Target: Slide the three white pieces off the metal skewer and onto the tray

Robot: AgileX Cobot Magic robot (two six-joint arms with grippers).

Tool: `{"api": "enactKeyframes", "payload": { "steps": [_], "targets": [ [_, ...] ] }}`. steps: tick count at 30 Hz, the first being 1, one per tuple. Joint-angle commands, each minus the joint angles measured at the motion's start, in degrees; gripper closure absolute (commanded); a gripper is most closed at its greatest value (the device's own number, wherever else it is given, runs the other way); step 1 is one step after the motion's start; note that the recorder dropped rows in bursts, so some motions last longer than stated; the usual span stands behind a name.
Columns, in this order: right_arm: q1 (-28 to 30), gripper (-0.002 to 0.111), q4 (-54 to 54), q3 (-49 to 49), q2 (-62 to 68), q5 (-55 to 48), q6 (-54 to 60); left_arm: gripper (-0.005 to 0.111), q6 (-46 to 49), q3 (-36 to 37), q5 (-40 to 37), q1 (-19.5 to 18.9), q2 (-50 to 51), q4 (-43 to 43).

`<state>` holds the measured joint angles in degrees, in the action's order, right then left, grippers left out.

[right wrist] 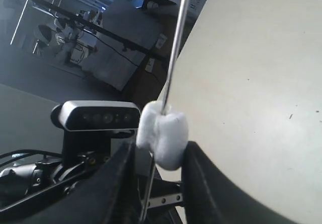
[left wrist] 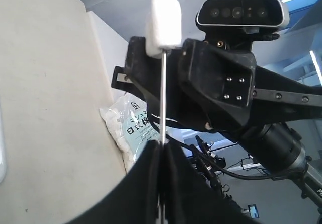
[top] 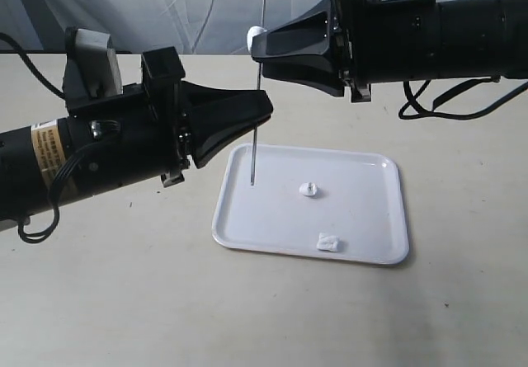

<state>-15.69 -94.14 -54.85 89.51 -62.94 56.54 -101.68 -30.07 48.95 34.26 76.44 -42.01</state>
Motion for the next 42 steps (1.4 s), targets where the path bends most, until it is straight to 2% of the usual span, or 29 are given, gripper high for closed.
{"api": "enactKeyframes", "payload": {
  "steps": [1,7,10,20,22,26,29,33,42],
  "targets": [
    [1.7,0.079,-1.7,-0.3,0.1,-1.3,1.8,0.107,0.0,-0.1,-0.7,-0.1,0.2,1.4],
    [5.3,0.080,-1.6,-0.3,0.1,-4.1,1.8,0.107,0.3,-0.1,-0.7,-0.1,0.2,1.7],
    [5.3,0.087,-1.3,-0.3,0.1,-4.4,1.8,0.107,0.3,-0.1,-0.5,-0.1,0.2,1.9],
    [5.3,0.087,-1.4,-0.3,0.1,-7.0,1.9,0.107,0.3,-0.1,2.7,-0.1,0.2,2.1],
    [5.3,0.084,-1.7,-0.3,0.1,-7.0,1.9,0.107,0.3,-0.1,2.7,-0.1,0.2,1.8],
    [5.3,0.068,-2.1,-0.3,0.1,-7.0,1.9,0.107,0.2,-0.1,3.7,-0.1,0.2,1.6],
    [5.3,0.072,-2.1,-0.3,0.1,-7.0,1.9,0.107,0.2,-0.1,3.7,-0.1,0.2,1.4],
    [5.3,0.084,-2.1,-0.3,0.1,-7.0,1.9,0.107,0.1,-0.1,4.0,0.0,0.2,0.6],
    [5.3,0.084,-2.1,-0.3,0.1,-7.0,1.9,0.107,-1.3,-0.1,5.2,0.0,0.2,-1.5]
  ]
}}
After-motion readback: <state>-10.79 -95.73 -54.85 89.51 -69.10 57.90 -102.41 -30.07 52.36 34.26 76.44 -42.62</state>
